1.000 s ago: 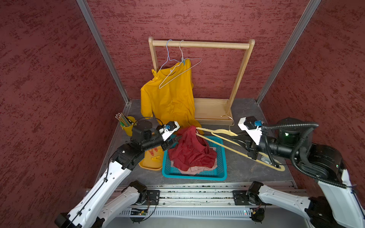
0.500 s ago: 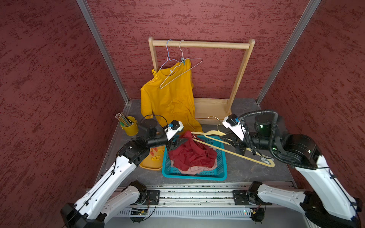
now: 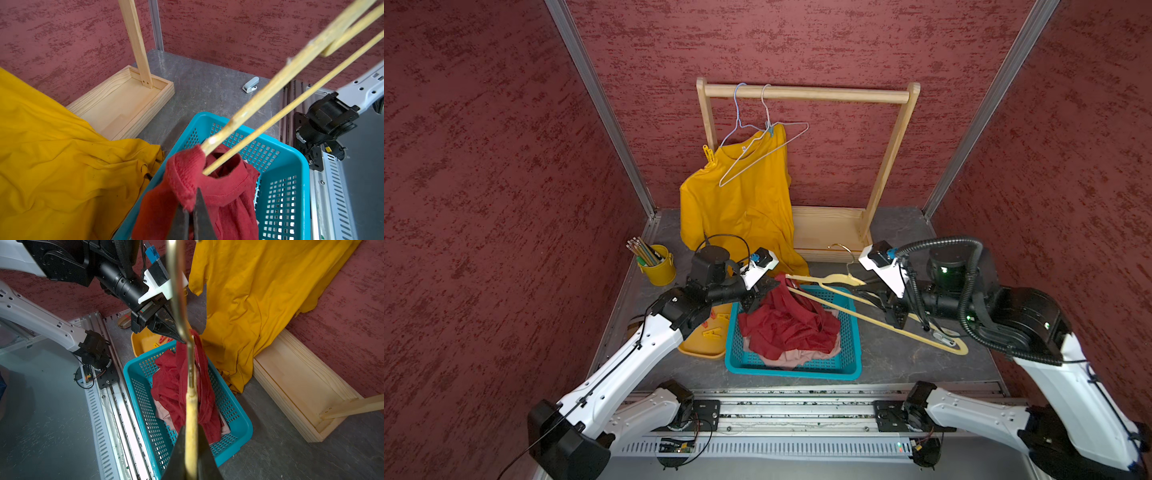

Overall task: Remove the clothespins securing t-shirts to the hanger
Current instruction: Remove the T-shirt from the hanger, then place the T-shirt in the basket.

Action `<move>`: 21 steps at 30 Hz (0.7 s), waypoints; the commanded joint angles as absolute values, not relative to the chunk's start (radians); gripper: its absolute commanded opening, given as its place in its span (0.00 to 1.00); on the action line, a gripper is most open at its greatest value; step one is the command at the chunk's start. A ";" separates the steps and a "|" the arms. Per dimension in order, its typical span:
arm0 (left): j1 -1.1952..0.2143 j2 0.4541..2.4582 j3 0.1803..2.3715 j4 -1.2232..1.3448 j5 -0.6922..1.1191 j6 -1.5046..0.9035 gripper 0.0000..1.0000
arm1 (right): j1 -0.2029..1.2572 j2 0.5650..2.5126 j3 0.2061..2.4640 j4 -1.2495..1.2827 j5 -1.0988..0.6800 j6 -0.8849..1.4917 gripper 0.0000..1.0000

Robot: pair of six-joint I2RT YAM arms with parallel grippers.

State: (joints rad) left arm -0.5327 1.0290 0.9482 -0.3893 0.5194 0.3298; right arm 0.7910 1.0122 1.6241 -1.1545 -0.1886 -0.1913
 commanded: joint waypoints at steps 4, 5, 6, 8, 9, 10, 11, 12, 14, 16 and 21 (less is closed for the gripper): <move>-0.459 0.953 0.886 -0.434 0.491 0.318 0.00 | 0.796 0.974 1.652 -1.152 -0.161 -0.193 0.00; -0.449 0.941 0.878 -0.438 0.492 0.316 0.00 | 0.796 0.969 1.653 -1.154 -0.156 -0.193 0.00; -0.443 0.929 0.870 -0.442 0.495 0.315 0.00 | 0.796 0.963 1.653 -1.155 -0.151 -0.193 0.00; -0.439 0.901 0.860 -0.451 0.499 0.319 0.00 | 0.796 0.949 1.656 -1.149 -0.144 -0.198 0.00; -0.438 0.889 0.854 -0.456 0.498 0.319 0.00 | 0.796 0.943 1.661 -1.146 -0.142 -0.202 0.00; -0.437 0.878 0.851 -0.459 0.499 0.322 0.00 | 0.796 0.937 1.665 -1.138 -0.136 -0.205 0.00; -0.436 0.869 0.849 -0.464 0.504 0.327 0.00 | 0.795 0.932 1.670 -1.130 -0.131 -0.208 0.00; -0.437 0.860 0.848 -0.470 0.518 0.336 0.01 | 0.796 0.927 1.674 -1.119 -0.128 -0.212 0.00; -0.439 0.845 0.852 -0.478 0.561 0.351 0.24 | 0.796 0.916 1.672 -1.085 -0.113 -0.217 0.00; -0.445 0.834 0.863 -0.494 0.622 0.373 0.49 | 0.796 0.908 1.662 -1.049 -0.075 -0.217 0.00; -0.458 0.812 0.903 -0.531 0.629 0.404 0.63 | 0.796 0.893 1.614 -0.970 -0.001 -0.219 0.00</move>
